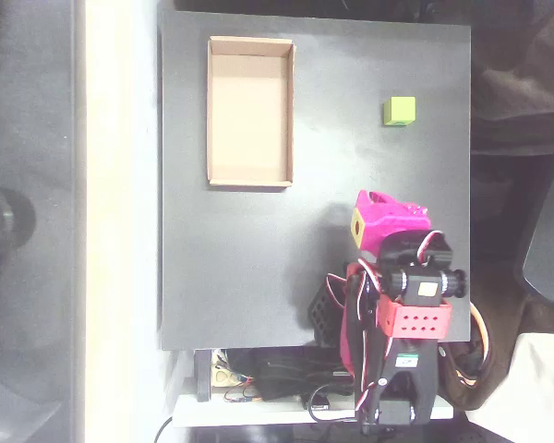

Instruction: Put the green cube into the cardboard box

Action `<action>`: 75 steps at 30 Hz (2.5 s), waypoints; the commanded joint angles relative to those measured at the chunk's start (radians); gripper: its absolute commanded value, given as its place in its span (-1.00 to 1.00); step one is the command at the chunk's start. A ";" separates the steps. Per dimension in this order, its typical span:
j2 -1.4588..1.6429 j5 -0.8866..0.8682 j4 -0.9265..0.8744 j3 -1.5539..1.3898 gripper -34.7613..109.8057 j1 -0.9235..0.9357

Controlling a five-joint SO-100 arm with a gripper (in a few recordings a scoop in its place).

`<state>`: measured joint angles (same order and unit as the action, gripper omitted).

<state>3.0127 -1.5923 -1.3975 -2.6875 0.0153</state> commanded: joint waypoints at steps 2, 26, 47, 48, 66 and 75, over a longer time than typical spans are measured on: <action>-0.140 -0.017 -0.015 0.238 -0.48 0.008; -0.804 -0.006 -0.002 1.060 -0.48 0.158; -1.132 -0.002 0.000 1.221 -0.19 0.314; -1.143 -0.002 0.000 1.220 -0.15 0.313; -1.336 -0.002 0.120 1.213 0.03 0.184; -1.473 -0.003 0.120 1.212 0.02 0.161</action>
<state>1.5478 -1.5892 -1.2855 -1.4818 0.1779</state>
